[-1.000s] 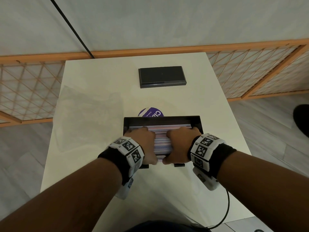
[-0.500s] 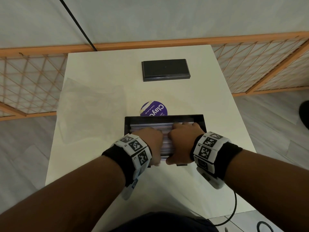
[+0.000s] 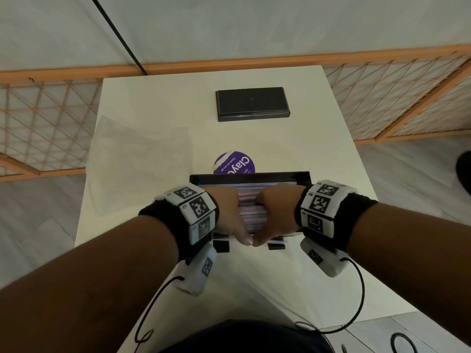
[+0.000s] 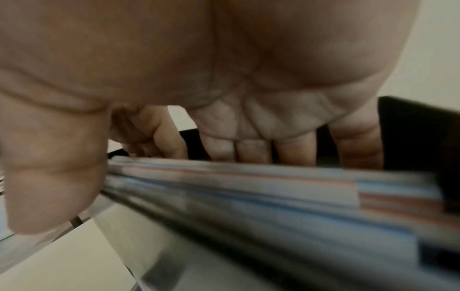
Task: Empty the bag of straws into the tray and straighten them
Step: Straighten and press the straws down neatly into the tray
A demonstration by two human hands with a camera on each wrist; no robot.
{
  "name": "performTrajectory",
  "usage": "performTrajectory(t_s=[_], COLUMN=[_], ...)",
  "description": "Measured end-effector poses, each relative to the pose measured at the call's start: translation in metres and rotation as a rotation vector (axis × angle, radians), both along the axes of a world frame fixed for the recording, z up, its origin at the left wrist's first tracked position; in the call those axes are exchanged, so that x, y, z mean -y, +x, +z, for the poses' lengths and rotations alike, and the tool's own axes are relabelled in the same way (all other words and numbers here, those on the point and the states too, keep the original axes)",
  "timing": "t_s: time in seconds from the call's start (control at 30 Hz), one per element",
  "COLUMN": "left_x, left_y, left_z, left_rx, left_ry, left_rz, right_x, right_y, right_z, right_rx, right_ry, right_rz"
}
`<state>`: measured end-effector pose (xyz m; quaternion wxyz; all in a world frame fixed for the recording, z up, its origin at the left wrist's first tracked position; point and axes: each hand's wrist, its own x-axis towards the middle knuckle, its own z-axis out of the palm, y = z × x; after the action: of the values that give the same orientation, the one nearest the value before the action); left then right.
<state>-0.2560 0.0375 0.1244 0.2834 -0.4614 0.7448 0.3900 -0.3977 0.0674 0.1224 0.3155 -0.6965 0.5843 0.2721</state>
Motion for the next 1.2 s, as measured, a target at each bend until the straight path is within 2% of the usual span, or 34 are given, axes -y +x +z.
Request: performTrajectory(t_s=[0.1, 0.33, 0.57, 0.8, 0.97, 1.2], left_x=[0.001, -0.001, 0.001, 0.002, 0.002, -0.001], left_y=[0.000, -0.001, -0.001, -0.001, -0.002, 0.001], left_z=[0.002, -0.005, 0.000, 0.001, 0.007, 0.002], left_rx=[0.022, 0.074, 0.088, 0.075, 0.008, 0.084], left_ry=[0.000, 0.023, -0.004, 0.003, -0.046, -0.007], left_rz=[-0.025, -0.046, -0.069, -0.044, -0.051, -0.107], right_x=[0.004, 0.001, 0.000, -0.001, 0.000, 0.002], right_y=[-0.001, 0.004, 0.006, 0.006, 0.004, 0.003], right_z=[0.006, 0.004, 0.002, 0.002, 0.008, 0.007], right_rx=[-0.007, -0.008, -0.004, -0.013, -0.037, -0.026], right_ry=[-0.034, 0.038, 0.031, 0.014, -0.037, -0.012], right_rz=[0.023, -0.004, 0.004, -0.005, 0.070, 0.056])
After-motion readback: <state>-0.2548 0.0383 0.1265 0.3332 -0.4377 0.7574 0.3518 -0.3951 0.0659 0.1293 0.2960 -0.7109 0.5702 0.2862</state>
